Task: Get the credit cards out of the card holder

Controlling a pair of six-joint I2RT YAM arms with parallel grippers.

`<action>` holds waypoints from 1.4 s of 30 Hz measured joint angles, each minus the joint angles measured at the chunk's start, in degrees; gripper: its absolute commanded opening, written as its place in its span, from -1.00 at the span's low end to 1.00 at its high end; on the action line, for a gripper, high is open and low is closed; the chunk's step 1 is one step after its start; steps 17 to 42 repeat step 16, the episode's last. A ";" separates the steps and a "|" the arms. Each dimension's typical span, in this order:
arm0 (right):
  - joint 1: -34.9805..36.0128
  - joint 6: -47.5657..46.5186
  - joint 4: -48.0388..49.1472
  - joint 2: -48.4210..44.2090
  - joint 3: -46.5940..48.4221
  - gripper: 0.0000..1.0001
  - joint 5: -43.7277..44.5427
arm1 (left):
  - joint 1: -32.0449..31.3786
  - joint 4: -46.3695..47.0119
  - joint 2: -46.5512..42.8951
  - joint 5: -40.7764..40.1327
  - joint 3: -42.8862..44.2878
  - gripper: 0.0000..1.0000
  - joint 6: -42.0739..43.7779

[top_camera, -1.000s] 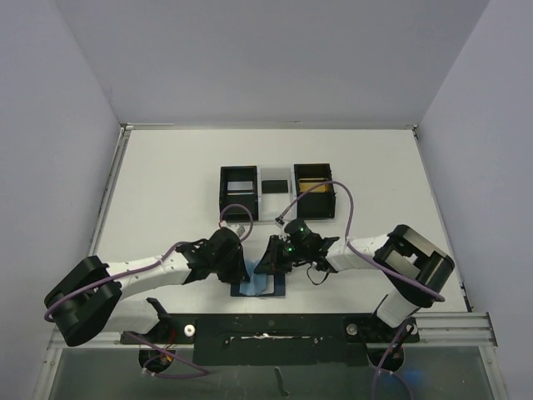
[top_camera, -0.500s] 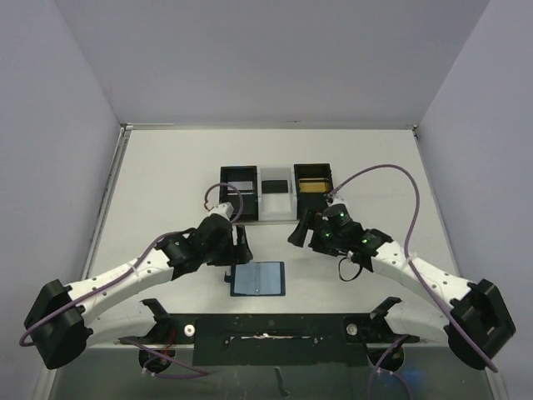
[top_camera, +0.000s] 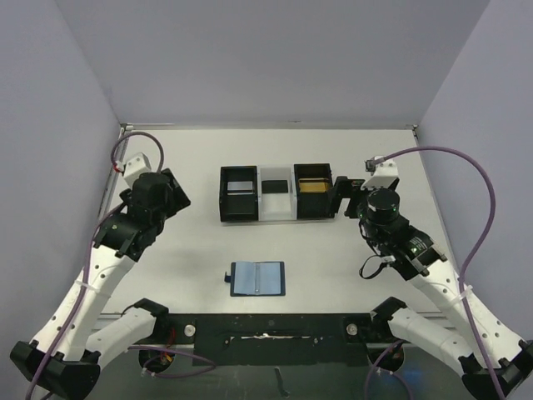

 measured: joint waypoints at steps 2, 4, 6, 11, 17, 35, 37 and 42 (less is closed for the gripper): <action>0.00 -2.95 -0.31 -1.18 2.25 0.95 1.84 | 0.00 -1.53 -0.02 -3.04 3.69 0.46 0.04; 0.00 -5.22 -0.52 -2.34 4.28 0.95 3.28 | 0.00 -2.03 -0.24 -5.09 6.56 0.47 0.31; 0.00 -6.69 -0.98 -3.41 5.90 0.95 4.42 | 0.00 -2.14 -0.61 -6.54 8.87 0.47 1.07; 0.00 -8.28 -1.70 -5.49 6.95 0.95 5.73 | 0.00 -2.08 -2.08 -8.48 10.78 0.47 3.28; 0.00 -8.41 -2.36 -6.38 6.95 0.95 6.05 | 0.00 -2.08 -2.27 -8.02 10.73 0.48 4.46; 0.00 -8.41 -2.36 -6.38 6.95 0.95 6.05 | 0.00 -2.08 -2.27 -8.02 10.73 0.48 4.46; 0.00 -8.41 -2.36 -6.38 6.95 0.95 6.05 | 0.00 -2.08 -2.27 -8.02 10.73 0.48 4.46; 0.00 -8.41 -2.36 -6.38 6.95 0.95 6.05 | 0.00 -2.08 -2.27 -8.02 10.73 0.48 4.46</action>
